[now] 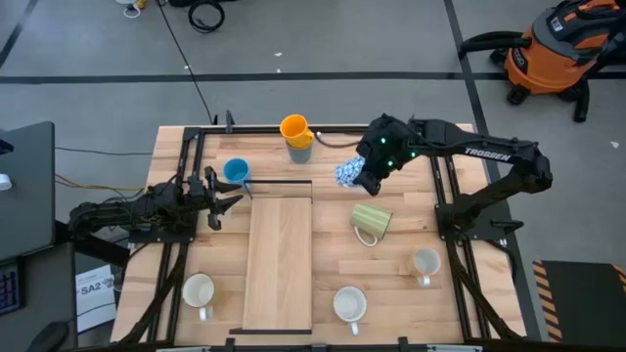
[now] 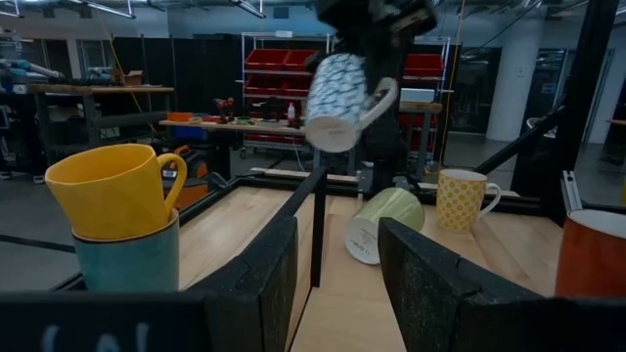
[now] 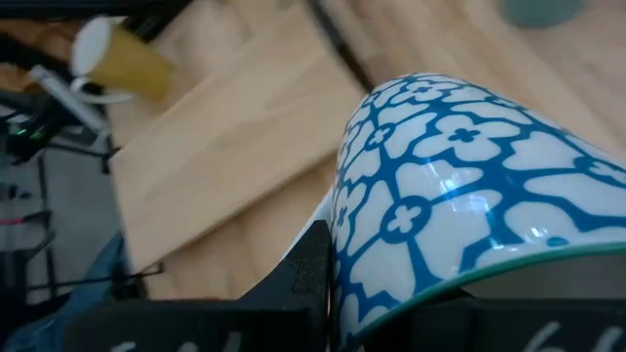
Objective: Place coffee mugs
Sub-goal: Put the white blue mug on the shelf
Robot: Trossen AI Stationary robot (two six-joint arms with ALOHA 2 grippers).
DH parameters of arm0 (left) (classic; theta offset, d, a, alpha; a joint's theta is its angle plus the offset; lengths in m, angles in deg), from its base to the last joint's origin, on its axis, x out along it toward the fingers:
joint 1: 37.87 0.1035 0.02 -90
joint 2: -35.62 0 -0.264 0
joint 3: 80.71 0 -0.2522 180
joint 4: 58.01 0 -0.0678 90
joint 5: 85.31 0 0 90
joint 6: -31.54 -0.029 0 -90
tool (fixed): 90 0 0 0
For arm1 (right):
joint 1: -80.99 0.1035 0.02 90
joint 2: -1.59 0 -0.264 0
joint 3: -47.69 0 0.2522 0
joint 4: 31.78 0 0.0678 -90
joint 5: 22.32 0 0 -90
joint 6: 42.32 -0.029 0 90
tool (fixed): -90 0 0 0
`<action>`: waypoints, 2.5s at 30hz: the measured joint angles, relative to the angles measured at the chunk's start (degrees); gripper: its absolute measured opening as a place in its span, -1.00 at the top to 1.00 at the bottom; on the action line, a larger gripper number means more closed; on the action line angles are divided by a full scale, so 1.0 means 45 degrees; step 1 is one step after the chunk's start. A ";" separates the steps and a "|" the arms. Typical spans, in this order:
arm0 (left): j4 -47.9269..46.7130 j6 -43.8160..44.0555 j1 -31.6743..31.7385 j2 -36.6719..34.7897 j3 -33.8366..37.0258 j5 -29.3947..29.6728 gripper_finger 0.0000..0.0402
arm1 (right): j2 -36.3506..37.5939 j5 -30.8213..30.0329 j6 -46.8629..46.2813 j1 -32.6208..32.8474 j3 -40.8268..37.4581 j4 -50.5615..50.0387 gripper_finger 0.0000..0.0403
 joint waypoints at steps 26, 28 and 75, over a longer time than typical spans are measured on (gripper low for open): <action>0.2304 0.1074 -0.1099 0.0000 0.0000 -0.0773 0.25 | -0.4109 0.0533 0.0878 0.3467 0.1606 0.2846 0.82; 0.2539 0.1083 -0.1363 0.0000 0.0000 -0.0773 0.25 | -0.4615 0.0528 0.1500 0.3476 0.2189 0.2496 0.82; 0.5416 0.0675 -0.2962 0.4503 0.0000 0.0684 0.25 | -0.7310 -0.1716 0.4302 0.3550 0.1974 -0.1423 0.82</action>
